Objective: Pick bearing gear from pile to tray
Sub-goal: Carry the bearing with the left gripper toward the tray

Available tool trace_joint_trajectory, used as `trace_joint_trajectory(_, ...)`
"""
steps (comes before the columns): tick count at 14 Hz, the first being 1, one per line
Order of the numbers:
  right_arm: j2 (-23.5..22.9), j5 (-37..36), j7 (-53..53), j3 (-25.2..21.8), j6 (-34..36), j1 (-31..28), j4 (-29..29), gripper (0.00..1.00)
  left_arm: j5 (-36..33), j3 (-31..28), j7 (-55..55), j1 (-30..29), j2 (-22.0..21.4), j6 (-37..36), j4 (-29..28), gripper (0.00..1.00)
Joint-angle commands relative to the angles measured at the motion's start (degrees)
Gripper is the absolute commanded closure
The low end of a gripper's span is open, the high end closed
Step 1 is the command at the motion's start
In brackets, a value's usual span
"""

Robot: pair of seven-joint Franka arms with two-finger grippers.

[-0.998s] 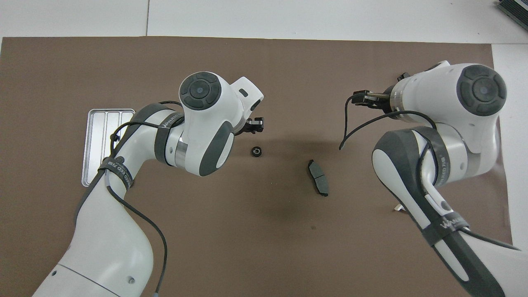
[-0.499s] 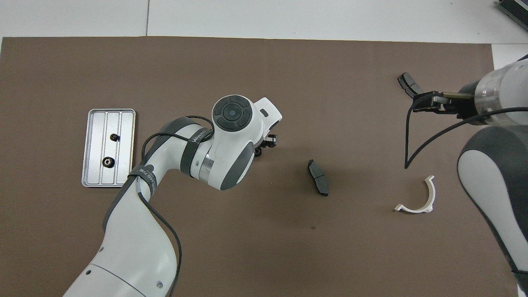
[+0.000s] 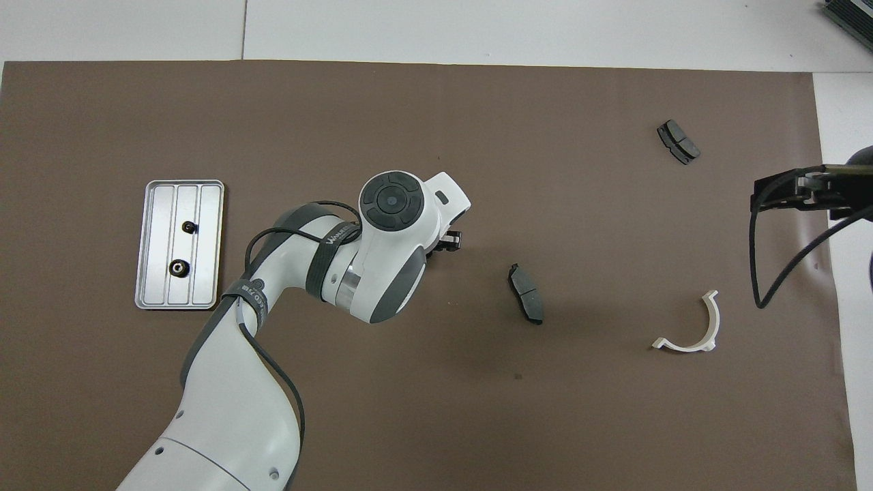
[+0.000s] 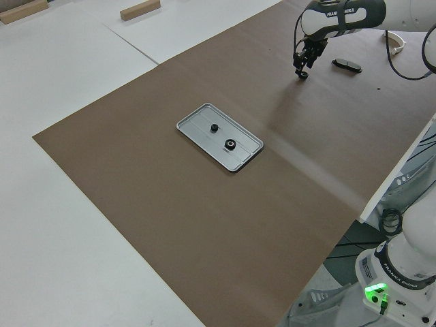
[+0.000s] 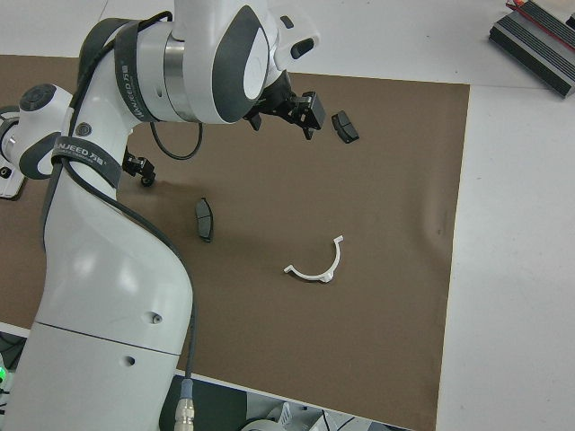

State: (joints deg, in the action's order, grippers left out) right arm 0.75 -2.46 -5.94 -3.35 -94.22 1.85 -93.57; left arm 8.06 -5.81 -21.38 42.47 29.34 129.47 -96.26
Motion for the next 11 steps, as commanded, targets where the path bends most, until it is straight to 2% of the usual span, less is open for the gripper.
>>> trace_joint_trajectory(1, 2.2, 2.1, 1.9, 0.4, 0.1, -0.9, -2.9, 0.0, -2.1, -1.0, -1.0, 1.8, 0.0, 1.7, -1.2, 0.38)
trace_joint_trajectory(6, 1.8, 2.2, 2.2, 0.5, 3.6, -0.5, -0.7, 0.0, -2.2, -1.0, -1.0, 1.9, 0.0, 1.7, -1.9, 0.4)
trace_joint_trajectory(11, 2.2, 2.3, 2.1, 0.8, 2.9, -0.4, -1.6, 0.0, -2.4, -1.0, -1.0, 2.1, -0.1, 1.8, -2.9, 0.43)
